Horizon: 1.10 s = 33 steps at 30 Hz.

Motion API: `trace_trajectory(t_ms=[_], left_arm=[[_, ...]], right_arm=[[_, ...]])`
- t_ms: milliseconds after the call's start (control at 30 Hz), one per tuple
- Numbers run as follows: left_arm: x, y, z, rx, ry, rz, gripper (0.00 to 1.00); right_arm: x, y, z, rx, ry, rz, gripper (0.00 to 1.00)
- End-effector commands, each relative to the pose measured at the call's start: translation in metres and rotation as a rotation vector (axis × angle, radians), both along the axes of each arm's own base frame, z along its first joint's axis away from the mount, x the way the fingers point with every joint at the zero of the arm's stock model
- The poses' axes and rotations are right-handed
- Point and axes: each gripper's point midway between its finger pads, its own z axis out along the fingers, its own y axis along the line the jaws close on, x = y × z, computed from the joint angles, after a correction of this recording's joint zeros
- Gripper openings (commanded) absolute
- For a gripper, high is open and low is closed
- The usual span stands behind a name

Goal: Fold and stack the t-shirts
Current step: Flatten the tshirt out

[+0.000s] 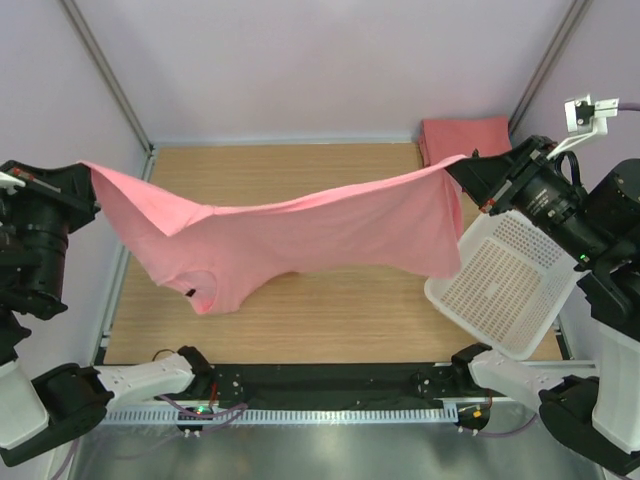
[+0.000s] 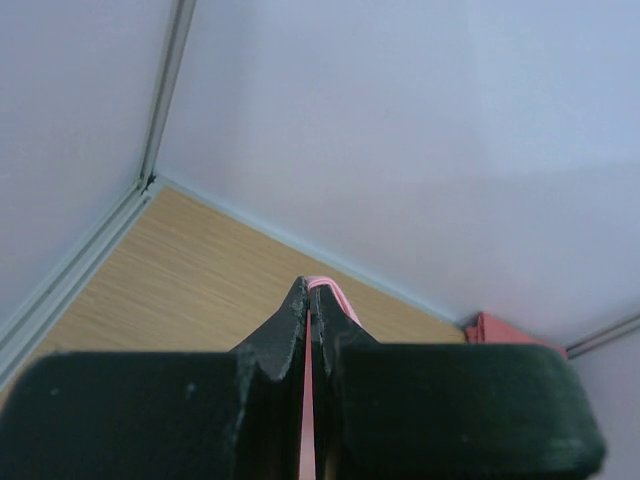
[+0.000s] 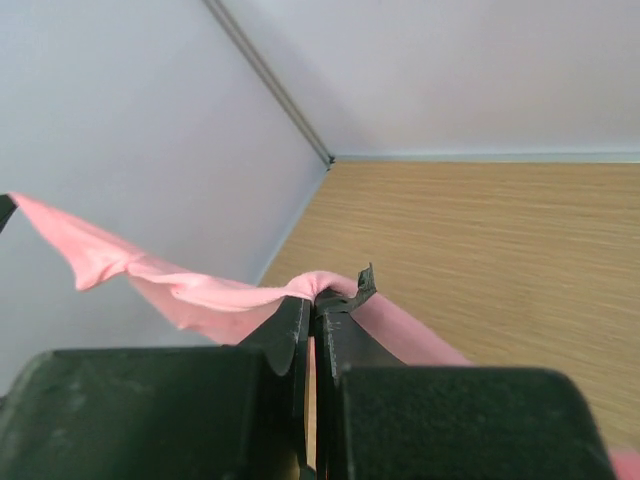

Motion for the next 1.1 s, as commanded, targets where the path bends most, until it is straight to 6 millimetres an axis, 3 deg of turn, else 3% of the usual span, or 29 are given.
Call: trace_trajectory(t_ms=[0,133,233,467,667,800,933,1000,1067], left_arm=[[-0.003,-0.002,-0.01,0.021,0.031,-0.03,0.0],[-0.023,0.013,0.014,-0.019,-0.077,-0.069,0.0],[-0.036,0.013,0.034,-0.061,-0.185,-0.147,0.0],[-0.067,0.013,0.075,-0.16,-0.363,-0.296,0.0],[-0.086,0.013,0.09,-0.223,-0.429,-0.368,0.0],[-0.074,0.0,0.091,-0.201,-0.398,-0.377,0.0],[-0.046,-0.005,0.077,-0.083,-0.306,-0.274,0.0],[-0.028,-0.001,0.061,-0.015,-0.233,-0.179,0.0],[-0.003,-0.017,0.037,0.108,-0.152,-0.141,0.0]], right_arm=[[-0.013,0.019,0.0,-0.037,-0.028,0.141,0.01],[-0.034,0.012,0.001,-0.046,-0.043,0.16,0.01],[-0.048,0.007,-0.001,-0.004,-0.049,0.161,0.01],[-0.085,-0.012,0.039,0.217,-0.175,0.134,0.01],[-0.098,-0.014,0.058,0.325,-0.182,0.157,0.01],[-0.093,-0.02,0.064,0.343,-0.184,0.112,0.01],[-0.066,-0.023,0.055,0.304,-0.148,0.025,0.01],[-0.039,-0.017,0.035,0.246,-0.101,-0.007,0.01],[-0.003,-0.009,0.003,0.17,-0.014,-0.057,0.01]])
